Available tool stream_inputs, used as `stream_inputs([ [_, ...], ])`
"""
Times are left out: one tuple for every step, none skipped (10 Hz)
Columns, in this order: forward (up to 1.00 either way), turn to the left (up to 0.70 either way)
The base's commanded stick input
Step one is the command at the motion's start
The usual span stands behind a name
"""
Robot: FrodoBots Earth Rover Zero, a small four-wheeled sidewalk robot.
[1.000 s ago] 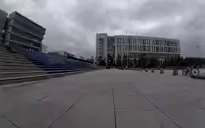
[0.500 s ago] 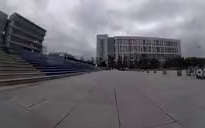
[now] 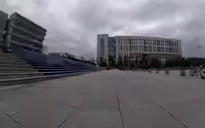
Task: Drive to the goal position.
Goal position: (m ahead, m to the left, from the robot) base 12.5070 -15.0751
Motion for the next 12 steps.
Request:
stream_inputs([
  [0.70,0.00],
  [0.70,0.00],
  [0.70,0.00],
  [0.70,0.00],
  [0.70,0.00],
  [0.70,0.00],
  [0.70,0.00],
  [0.70,0.00],
  [0.70,0.00],
  [0.70,0.00],
  [0.70,0.00],
  [0.70,0.00],
])
